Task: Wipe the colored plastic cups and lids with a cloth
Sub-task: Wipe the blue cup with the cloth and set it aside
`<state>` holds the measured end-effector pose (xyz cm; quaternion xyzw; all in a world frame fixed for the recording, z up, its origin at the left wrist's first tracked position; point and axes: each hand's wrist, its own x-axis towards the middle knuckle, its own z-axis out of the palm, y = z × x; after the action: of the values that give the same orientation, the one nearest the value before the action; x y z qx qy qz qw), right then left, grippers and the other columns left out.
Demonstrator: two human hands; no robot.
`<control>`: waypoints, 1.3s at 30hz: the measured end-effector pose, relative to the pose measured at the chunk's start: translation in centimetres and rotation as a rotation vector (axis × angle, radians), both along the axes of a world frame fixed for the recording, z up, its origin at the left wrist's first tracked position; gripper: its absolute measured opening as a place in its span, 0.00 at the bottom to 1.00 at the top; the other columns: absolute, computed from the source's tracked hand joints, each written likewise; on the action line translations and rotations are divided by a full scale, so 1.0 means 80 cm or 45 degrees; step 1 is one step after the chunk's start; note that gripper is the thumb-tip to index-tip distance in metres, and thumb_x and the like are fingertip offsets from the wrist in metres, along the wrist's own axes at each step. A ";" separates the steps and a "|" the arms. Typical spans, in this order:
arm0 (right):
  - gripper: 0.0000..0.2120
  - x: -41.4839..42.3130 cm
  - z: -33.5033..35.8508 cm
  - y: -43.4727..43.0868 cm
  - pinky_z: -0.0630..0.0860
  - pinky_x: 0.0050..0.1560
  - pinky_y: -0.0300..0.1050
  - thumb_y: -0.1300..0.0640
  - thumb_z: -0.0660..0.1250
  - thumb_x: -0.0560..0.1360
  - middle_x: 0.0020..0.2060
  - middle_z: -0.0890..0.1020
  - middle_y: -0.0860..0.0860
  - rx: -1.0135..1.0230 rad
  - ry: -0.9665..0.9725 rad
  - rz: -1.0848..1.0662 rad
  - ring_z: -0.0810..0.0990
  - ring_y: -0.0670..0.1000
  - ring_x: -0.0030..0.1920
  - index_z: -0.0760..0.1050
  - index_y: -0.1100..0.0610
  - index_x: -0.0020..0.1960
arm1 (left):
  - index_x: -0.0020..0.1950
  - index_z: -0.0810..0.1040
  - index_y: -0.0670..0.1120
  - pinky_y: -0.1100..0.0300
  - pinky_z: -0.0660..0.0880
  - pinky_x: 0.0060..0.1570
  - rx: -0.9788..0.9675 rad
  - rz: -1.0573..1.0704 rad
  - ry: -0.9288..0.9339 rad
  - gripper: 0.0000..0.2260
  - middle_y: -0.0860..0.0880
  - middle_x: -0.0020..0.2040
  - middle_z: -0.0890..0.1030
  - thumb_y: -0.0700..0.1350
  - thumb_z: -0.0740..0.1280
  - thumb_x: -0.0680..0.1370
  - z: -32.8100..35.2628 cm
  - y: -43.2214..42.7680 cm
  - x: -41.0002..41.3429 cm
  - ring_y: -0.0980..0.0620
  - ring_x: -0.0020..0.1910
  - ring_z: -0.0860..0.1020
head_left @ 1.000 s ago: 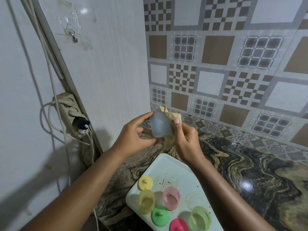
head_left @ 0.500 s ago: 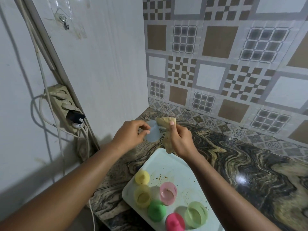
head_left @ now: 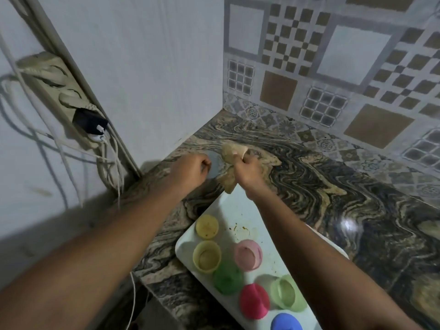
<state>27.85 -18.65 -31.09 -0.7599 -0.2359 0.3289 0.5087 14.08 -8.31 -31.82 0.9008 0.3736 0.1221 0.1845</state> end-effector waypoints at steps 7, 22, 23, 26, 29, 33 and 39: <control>0.14 -0.012 -0.024 0.020 0.73 0.51 0.49 0.49 0.59 0.85 0.43 0.80 0.53 0.043 0.002 0.021 0.78 0.53 0.45 0.77 0.57 0.55 | 0.58 0.84 0.47 0.58 0.77 0.46 0.011 0.011 0.096 0.12 0.44 0.54 0.85 0.39 0.69 0.76 -0.025 0.011 -0.008 0.43 0.49 0.83; 0.20 -0.017 -0.032 0.028 0.69 0.42 0.48 0.47 0.57 0.85 0.34 0.76 0.51 0.023 0.019 0.076 0.74 0.51 0.36 0.78 0.62 0.51 | 0.60 0.84 0.47 0.50 0.82 0.46 -0.042 -0.001 0.141 0.12 0.44 0.53 0.86 0.45 0.72 0.77 -0.041 0.012 -0.008 0.43 0.48 0.84; 0.19 -0.018 -0.031 0.027 0.69 0.42 0.48 0.47 0.57 0.85 0.34 0.76 0.51 0.023 0.021 0.081 0.74 0.50 0.36 0.77 0.61 0.50 | 0.60 0.84 0.48 0.50 0.82 0.45 -0.043 0.006 0.138 0.12 0.44 0.53 0.86 0.45 0.72 0.77 -0.042 0.012 -0.009 0.43 0.47 0.84; 0.19 -0.018 -0.030 0.027 0.66 0.40 0.47 0.48 0.58 0.86 0.31 0.71 0.50 0.028 0.029 0.065 0.71 0.50 0.33 0.70 0.56 0.38 | 0.60 0.83 0.51 0.52 0.81 0.44 -0.031 0.037 0.120 0.13 0.46 0.54 0.84 0.48 0.72 0.76 -0.041 0.011 -0.014 0.44 0.48 0.83; 0.19 -0.018 -0.022 0.020 0.66 0.40 0.46 0.48 0.58 0.85 0.31 0.71 0.50 0.039 -0.008 0.074 0.71 0.50 0.33 0.68 0.53 0.37 | 0.60 0.83 0.49 0.54 0.80 0.49 -0.032 0.045 0.038 0.13 0.47 0.57 0.84 0.46 0.72 0.76 -0.026 0.006 -0.024 0.45 0.53 0.83; 0.19 -0.021 0.018 -0.006 0.69 0.40 0.48 0.48 0.59 0.85 0.32 0.74 0.51 0.140 -0.093 0.084 0.73 0.51 0.34 0.76 0.59 0.44 | 0.59 0.84 0.47 0.51 0.80 0.54 -0.016 0.069 -0.174 0.12 0.48 0.57 0.85 0.45 0.73 0.76 0.027 -0.011 -0.034 0.47 0.55 0.82; 0.24 -0.040 0.062 -0.109 0.82 0.42 0.67 0.44 0.60 0.83 0.42 0.82 0.70 0.250 -0.106 0.077 0.84 0.68 0.40 0.76 0.68 0.54 | 0.61 0.83 0.50 0.70 0.73 0.45 -0.093 0.074 -0.417 0.14 0.56 0.49 0.83 0.49 0.74 0.76 0.092 -0.103 -0.050 0.56 0.46 0.82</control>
<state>24.62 -27.37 -26.12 -0.7118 -0.3109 0.2876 0.5603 10.05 -16.55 -24.45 0.8502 0.3688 0.2589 0.2721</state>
